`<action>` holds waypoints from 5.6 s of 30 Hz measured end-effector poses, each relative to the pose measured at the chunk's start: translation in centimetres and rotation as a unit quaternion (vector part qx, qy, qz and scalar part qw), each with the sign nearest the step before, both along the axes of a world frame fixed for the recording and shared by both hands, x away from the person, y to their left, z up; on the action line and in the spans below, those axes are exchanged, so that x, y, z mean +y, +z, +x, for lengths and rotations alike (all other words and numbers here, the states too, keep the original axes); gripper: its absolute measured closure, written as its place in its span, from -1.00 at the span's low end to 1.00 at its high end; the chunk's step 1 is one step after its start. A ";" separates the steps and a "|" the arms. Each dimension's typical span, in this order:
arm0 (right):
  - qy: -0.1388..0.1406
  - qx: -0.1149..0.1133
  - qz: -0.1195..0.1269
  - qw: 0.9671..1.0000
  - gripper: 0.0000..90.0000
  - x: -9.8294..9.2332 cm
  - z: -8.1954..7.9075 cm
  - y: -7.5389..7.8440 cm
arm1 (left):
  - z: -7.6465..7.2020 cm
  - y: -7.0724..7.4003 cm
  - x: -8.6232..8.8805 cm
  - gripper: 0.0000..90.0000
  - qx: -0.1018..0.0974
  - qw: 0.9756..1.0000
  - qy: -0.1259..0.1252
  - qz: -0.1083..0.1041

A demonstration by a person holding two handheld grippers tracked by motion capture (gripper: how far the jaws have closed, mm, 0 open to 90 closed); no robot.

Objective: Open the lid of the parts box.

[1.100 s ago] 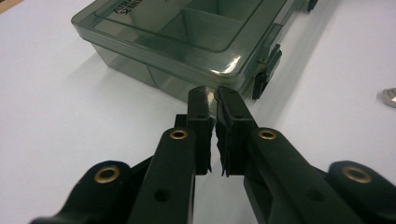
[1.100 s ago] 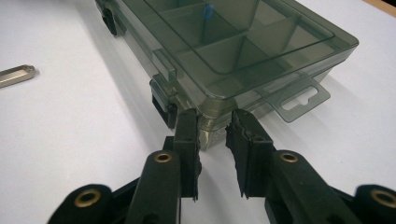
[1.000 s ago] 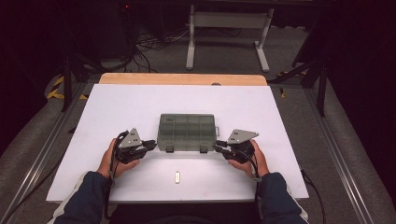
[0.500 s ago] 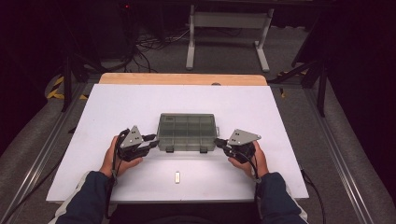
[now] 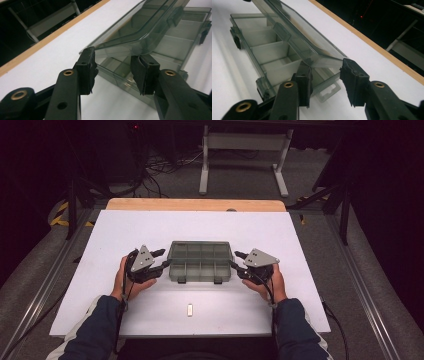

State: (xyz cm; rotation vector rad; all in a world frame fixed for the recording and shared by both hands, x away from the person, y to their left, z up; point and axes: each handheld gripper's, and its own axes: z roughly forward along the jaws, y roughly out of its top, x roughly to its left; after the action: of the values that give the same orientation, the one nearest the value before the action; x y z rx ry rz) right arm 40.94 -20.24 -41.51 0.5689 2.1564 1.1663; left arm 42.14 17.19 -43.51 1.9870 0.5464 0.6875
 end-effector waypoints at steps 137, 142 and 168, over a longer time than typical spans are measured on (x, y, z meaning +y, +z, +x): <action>-0.142 0.092 0.108 0.980 0.66 2.1 10.6 -3.9 | 10.0 -2.4 -2.4 0.48 0.078 0.993 0.080 -0.035; -0.148 0.084 0.098 0.980 0.59 2.3 10.5 -3.9 | 10.0 -2.4 -2.4 0.46 0.077 0.993 0.084 -0.034; -0.156 0.064 0.067 0.983 0.65 3.2 10.5 -3.9 | 10.0 -2.7 -2.5 0.51 0.078 0.992 0.094 -0.021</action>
State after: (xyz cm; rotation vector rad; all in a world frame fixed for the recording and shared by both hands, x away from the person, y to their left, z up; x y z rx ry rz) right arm 51.45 -17.03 -45.39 1.0262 2.0088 1.1308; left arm 52.09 14.64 -46.18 1.9765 0.8438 0.6317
